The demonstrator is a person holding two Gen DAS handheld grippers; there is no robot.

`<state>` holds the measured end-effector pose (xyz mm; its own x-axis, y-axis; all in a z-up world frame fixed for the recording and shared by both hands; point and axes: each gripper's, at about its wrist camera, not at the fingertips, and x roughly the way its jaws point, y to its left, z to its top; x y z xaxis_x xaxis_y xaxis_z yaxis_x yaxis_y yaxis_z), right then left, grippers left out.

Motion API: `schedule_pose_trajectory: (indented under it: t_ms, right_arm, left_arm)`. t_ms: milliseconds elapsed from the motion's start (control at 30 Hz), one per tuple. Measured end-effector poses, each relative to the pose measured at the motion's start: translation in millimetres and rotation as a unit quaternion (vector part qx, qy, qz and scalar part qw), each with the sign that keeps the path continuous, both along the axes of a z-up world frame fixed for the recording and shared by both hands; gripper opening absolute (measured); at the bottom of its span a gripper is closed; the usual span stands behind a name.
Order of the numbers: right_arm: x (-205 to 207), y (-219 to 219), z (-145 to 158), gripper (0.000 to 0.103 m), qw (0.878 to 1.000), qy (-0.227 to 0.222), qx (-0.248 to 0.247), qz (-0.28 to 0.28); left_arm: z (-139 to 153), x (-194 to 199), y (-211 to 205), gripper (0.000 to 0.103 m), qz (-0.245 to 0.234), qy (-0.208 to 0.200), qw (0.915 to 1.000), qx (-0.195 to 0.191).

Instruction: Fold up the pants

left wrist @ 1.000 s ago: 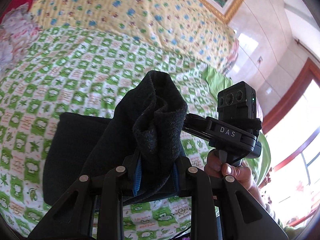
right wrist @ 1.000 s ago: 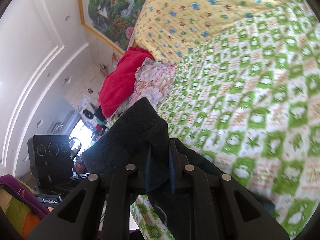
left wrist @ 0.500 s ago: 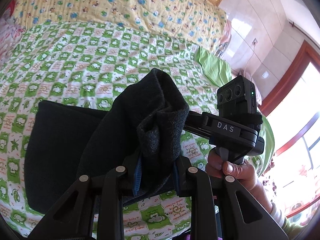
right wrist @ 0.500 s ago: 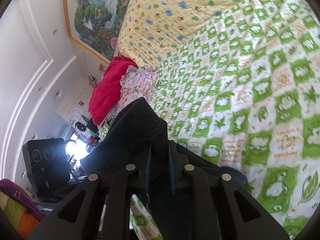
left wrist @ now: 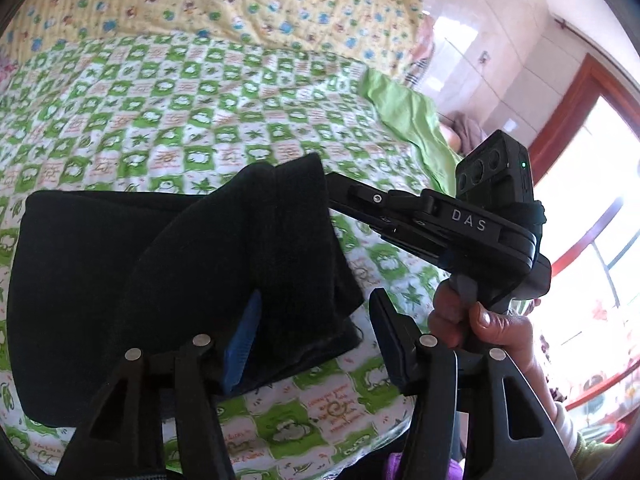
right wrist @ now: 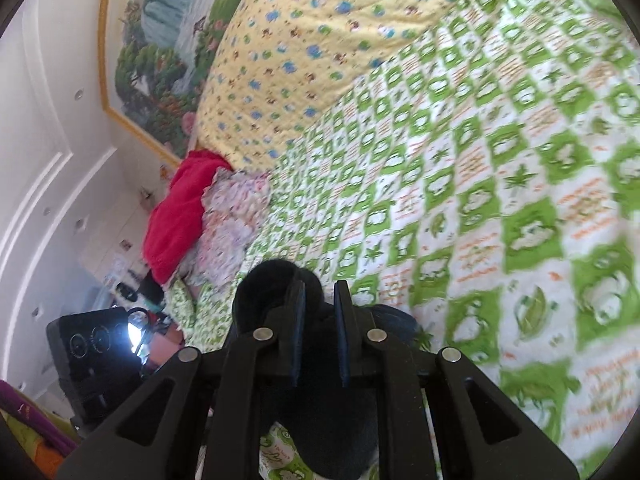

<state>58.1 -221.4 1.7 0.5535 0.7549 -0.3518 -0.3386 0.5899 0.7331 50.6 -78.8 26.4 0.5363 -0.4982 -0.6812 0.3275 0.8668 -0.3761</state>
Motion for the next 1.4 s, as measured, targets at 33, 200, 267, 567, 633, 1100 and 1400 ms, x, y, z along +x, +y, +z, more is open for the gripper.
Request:
schedule_pose_trajectory:
  t_ms: [33,200,267,567,633,1100,1400]
  right_arm:
    - [-5.3,-1.5,2.2,0.016,1.000,0.000,-0.007,-0.012]
    - [-23.3,-2.3,13.4,0.077,0.998,-0.004,-0.026,-0.061]
    - [-31.6,0.1,21.1,0.077,0.997,-0.017,-0.033,-0.071]
    - [-42.3,30.0,33.1,0.078,0.992,-0.012,-0.096,-0.077]
    - [-45.6,34.8,33.8,0.078,0.990,-0.014,-0.111,-0.084]
    - [-57.1,57.8,32.1,0.086,0.985,0.001,-0.150,-0.089]
    - [-55.5,64.1,23.3,0.086,0.982,0.024,-0.162,-0.092]
  left_arm:
    - [0.6,-1.6,-1.1,0.057,-0.003,-0.003,1.0000,0.004]
    - [5.9,-5.9,10.7,0.061,-0.002,-0.005,0.9999,-0.010]
    - [9.7,-8.1,21.1,0.063,0.009,-0.009,0.9998,-0.016]
    - [11.6,-11.6,69.5,0.069,0.075,-0.007,0.9967,-0.031]
    - [10.1,-11.9,77.9,0.069,0.088,-0.006,0.9957,-0.029]
    - [-1.9,-14.1,130.1,0.072,0.156,0.011,0.9870,-0.036]
    - [-9.6,-11.2,147.2,0.074,0.176,0.021,0.9834,-0.040]
